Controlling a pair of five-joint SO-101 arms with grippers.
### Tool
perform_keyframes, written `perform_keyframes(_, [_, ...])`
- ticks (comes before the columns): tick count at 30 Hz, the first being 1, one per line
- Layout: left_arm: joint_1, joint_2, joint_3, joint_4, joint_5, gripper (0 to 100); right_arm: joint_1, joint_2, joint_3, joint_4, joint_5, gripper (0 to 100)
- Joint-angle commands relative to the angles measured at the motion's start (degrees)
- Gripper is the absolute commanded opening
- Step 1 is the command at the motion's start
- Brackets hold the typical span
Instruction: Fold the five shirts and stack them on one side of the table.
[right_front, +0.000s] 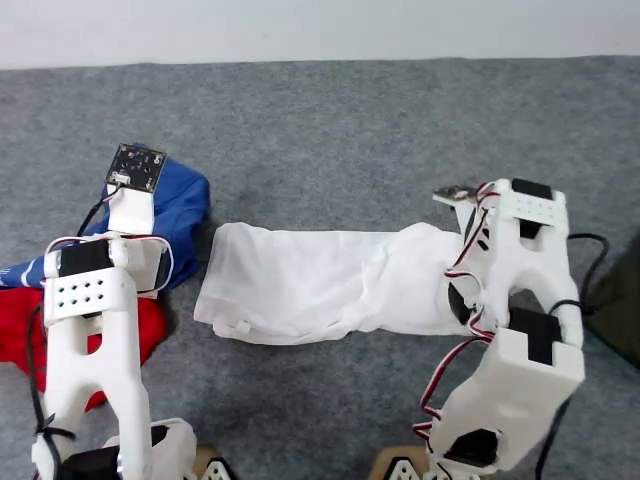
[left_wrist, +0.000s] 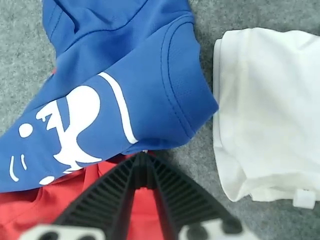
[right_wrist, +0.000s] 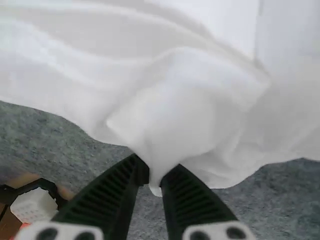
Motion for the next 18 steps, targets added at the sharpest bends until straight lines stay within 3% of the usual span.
perform_keyframes(1, [0.4,-1.8,-0.7,-0.9,-0.1,0,-0.9,-4.1,-6.5,2.9,-1.2,13.3])
perform_keyframes(9, [0.5,-1.8,-0.7,-0.9,-0.1,0,-2.6,-3.6,-20.9,8.7,-1.8,18.4])
perform_keyframes(18, [3.8,-1.8,-0.6,-0.8,-0.1,0,-5.6,1.4,-20.4,4.3,-1.9,18.3])
